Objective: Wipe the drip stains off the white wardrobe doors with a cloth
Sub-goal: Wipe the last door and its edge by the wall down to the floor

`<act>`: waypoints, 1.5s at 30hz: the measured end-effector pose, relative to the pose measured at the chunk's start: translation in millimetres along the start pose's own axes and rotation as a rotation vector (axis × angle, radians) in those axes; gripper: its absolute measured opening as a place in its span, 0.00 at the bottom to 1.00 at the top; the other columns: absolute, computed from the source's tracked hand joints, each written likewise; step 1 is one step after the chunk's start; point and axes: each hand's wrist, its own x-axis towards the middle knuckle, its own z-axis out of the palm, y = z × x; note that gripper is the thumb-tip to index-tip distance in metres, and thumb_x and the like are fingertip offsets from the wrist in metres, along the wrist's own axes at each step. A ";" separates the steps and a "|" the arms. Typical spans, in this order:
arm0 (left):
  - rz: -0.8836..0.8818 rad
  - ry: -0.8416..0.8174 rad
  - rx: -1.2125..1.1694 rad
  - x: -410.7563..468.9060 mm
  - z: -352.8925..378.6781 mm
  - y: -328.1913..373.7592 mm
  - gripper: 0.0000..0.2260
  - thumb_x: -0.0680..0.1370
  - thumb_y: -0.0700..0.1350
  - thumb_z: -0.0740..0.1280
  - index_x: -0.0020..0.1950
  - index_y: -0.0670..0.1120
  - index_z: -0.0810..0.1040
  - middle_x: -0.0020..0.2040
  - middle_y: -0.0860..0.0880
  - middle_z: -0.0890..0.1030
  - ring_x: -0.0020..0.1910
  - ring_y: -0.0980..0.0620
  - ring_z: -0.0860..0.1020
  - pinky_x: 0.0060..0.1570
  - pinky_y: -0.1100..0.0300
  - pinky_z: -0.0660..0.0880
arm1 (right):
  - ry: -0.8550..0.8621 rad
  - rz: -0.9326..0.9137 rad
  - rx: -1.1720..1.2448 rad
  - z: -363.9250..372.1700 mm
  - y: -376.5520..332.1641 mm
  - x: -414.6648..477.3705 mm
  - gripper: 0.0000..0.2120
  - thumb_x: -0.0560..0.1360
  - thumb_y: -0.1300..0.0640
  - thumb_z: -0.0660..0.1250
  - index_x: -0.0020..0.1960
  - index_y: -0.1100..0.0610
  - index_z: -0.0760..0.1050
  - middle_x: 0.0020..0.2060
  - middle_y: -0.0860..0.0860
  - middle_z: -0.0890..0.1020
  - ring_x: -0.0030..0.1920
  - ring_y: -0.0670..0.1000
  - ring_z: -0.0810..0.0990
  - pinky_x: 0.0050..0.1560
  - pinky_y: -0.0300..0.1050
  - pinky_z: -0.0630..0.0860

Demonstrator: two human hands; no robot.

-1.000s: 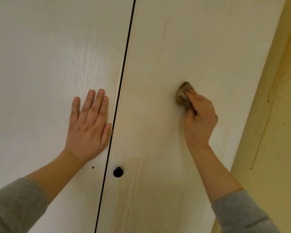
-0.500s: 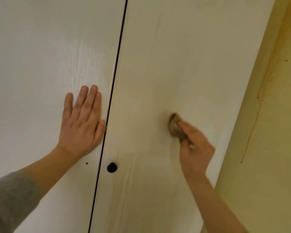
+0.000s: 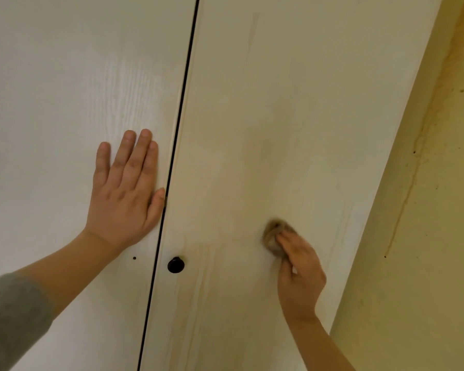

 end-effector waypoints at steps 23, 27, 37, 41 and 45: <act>-0.005 -0.013 0.006 -0.2 -1.4 0.8 0.30 0.81 0.51 0.50 0.79 0.35 0.54 0.80 0.38 0.54 0.80 0.39 0.50 0.77 0.38 0.46 | -0.107 0.032 -0.009 -37.7 22.4 -1.3 0.18 0.71 0.66 0.60 0.56 0.56 0.82 0.55 0.42 0.80 0.56 0.46 0.80 0.64 0.33 0.71; -0.012 -0.016 -0.002 0.5 -2.9 2.3 0.30 0.81 0.51 0.50 0.79 0.35 0.55 0.80 0.38 0.54 0.80 0.39 0.51 0.77 0.37 0.46 | 0.045 -0.026 -0.092 -49.2 34.2 81.3 0.20 0.70 0.70 0.61 0.57 0.60 0.82 0.55 0.50 0.83 0.56 0.50 0.80 0.61 0.45 0.75; -0.001 0.001 -0.002 1.3 -2.1 1.1 0.30 0.81 0.51 0.51 0.79 0.35 0.55 0.80 0.37 0.55 0.79 0.38 0.52 0.77 0.39 0.45 | 0.210 0.139 -0.074 -14.5 45.3 44.9 0.21 0.69 0.68 0.59 0.57 0.60 0.82 0.54 0.54 0.84 0.53 0.55 0.82 0.57 0.48 0.77; -0.004 0.001 -0.006 1.2 -2.8 1.8 0.30 0.81 0.51 0.51 0.79 0.35 0.55 0.80 0.37 0.55 0.79 0.38 0.52 0.77 0.39 0.44 | 0.000 0.182 -0.040 -35.9 47.7 -13.3 0.18 0.71 0.69 0.62 0.56 0.59 0.82 0.55 0.46 0.81 0.55 0.53 0.82 0.62 0.41 0.75; -0.011 -0.008 -0.005 1.4 -3.7 3.8 0.30 0.81 0.51 0.51 0.79 0.35 0.55 0.80 0.37 0.55 0.79 0.38 0.52 0.77 0.40 0.44 | 0.102 0.273 0.042 -52.5 43.8 30.4 0.19 0.70 0.66 0.61 0.57 0.58 0.82 0.52 0.49 0.83 0.52 0.51 0.83 0.60 0.42 0.77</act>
